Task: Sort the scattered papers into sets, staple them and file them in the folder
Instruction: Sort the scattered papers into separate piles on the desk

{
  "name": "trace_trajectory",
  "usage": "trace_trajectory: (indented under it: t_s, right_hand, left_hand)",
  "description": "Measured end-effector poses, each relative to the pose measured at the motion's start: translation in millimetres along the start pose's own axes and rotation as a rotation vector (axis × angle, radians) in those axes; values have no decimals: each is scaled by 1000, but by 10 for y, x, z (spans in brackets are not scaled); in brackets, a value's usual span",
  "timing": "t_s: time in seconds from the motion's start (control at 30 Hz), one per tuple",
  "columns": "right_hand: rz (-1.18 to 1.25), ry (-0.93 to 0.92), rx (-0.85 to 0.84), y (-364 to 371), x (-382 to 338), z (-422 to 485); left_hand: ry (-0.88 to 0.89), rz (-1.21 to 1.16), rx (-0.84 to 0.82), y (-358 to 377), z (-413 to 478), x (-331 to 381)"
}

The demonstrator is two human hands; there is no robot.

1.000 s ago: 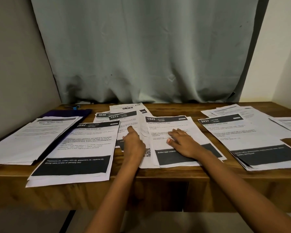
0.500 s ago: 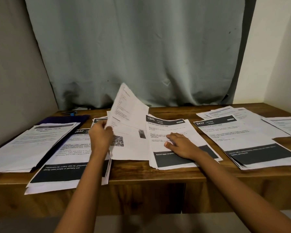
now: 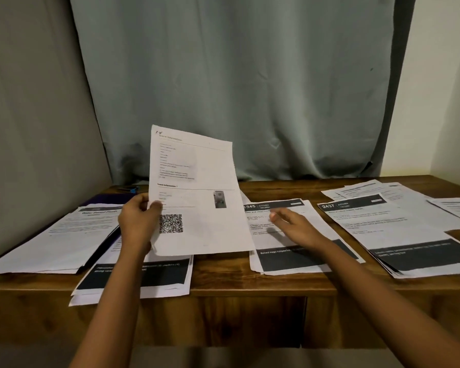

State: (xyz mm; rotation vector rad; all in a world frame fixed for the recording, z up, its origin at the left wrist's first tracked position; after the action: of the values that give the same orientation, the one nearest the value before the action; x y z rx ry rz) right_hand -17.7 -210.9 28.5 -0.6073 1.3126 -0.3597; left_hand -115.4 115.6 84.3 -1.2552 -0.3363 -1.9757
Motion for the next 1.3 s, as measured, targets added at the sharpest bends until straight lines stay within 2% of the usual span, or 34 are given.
trace_trajectory:
  t_s: [0.17,0.27,0.5,0.67,0.97,1.3]
  right_hand:
    - [342,47,21,-139,-186,-95]
    - [376,76,107,-315,-122,-130]
    - [469,243,177,-614,349,-263]
    - [414,271,307,-882,642,-431]
    - [323,314,435,-1393,1036,-668]
    - [149,372,693,-1969,1474,-845]
  left_hand:
    - [-29,-99,-97,399,-142,64]
    - [-43,-93,-161,684,-276,130]
    - [-35,-79,-267,1253,-654,260]
    - [-28,-68,-314,1593,-978,313]
    - [63,-86,-418,2156,-1360,535]
    - [157,-110,-620,2869,-1837,896]
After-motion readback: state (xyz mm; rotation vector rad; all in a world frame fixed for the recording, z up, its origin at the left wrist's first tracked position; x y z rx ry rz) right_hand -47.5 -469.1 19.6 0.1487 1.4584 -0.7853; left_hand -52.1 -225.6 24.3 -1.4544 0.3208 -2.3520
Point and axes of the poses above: each hand's wrist, its own z-axis towards the middle knuckle, its own y-axis out of the palm, x = y × z, the point moved 6 cm from there along z, towards the middle knuckle, and after that the axes turned 7 degrees about y, right-handed, at the moved point
